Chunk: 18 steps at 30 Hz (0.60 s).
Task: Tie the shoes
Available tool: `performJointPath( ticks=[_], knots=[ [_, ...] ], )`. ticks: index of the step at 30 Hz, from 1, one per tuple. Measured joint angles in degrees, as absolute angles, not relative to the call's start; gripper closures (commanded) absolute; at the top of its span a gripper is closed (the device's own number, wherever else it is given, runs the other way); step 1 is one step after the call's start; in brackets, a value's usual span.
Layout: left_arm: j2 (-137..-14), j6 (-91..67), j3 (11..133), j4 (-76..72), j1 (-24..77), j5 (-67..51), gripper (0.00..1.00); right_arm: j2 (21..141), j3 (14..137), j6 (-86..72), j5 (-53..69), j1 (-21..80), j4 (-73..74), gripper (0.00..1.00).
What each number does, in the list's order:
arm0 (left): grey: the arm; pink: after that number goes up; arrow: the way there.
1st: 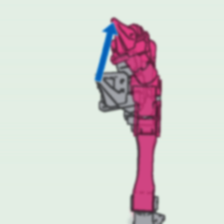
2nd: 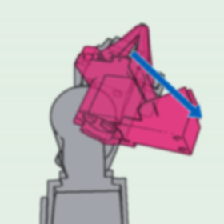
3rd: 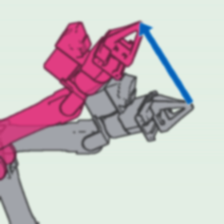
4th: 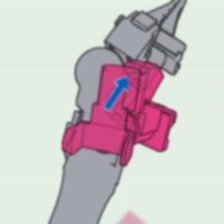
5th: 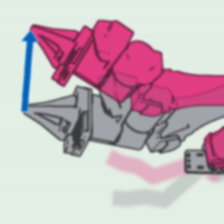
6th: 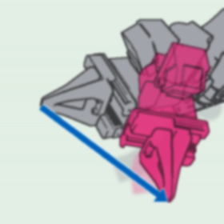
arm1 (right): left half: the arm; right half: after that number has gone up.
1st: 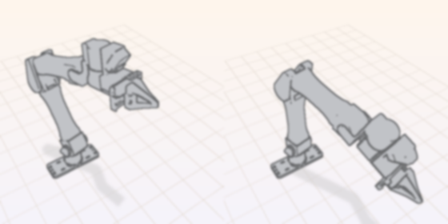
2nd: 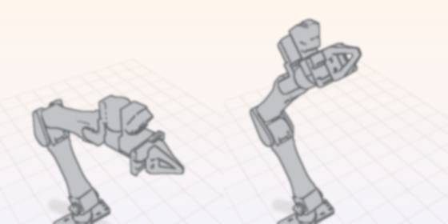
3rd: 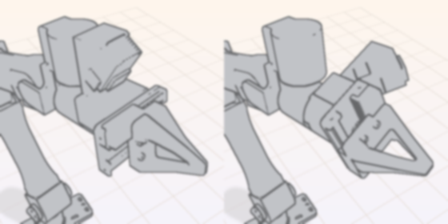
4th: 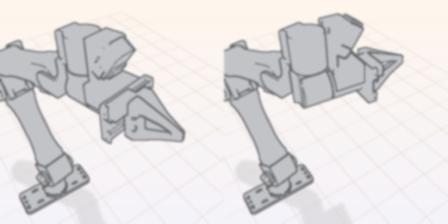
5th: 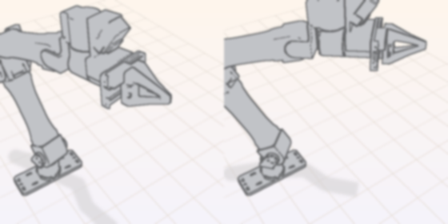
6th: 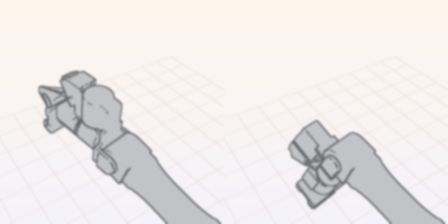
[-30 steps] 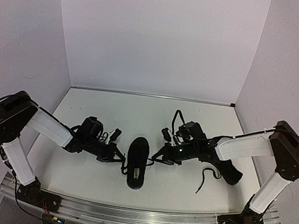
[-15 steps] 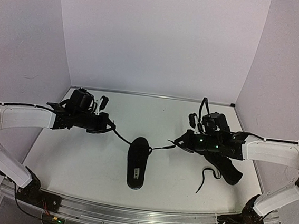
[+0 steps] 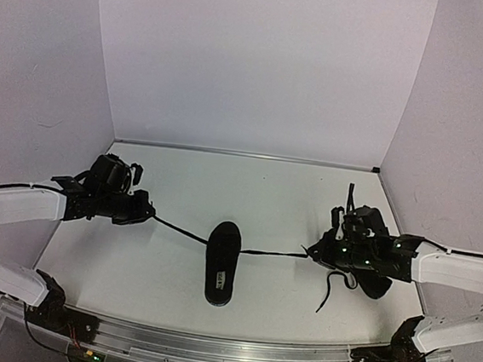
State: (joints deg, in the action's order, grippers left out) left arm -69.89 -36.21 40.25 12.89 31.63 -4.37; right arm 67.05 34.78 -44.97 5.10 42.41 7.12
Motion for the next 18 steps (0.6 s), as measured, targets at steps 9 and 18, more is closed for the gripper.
performJointPath(
  ticks=[9, 18],
  knots=[
    [-69.8, -38.4, 37.4, 15.2, 26.6, -0.3, 1.0, 69.1, 33.3, -46.4, 1.9, 42.4, 7.6, 1.0],
    [-71.7, -39.1, 34.8, 16.1, 24.7, 0.2, 1.0, 70.1, 29.3, -49.5, -3.6, 42.3, 9.8, 1.0]
  ],
)
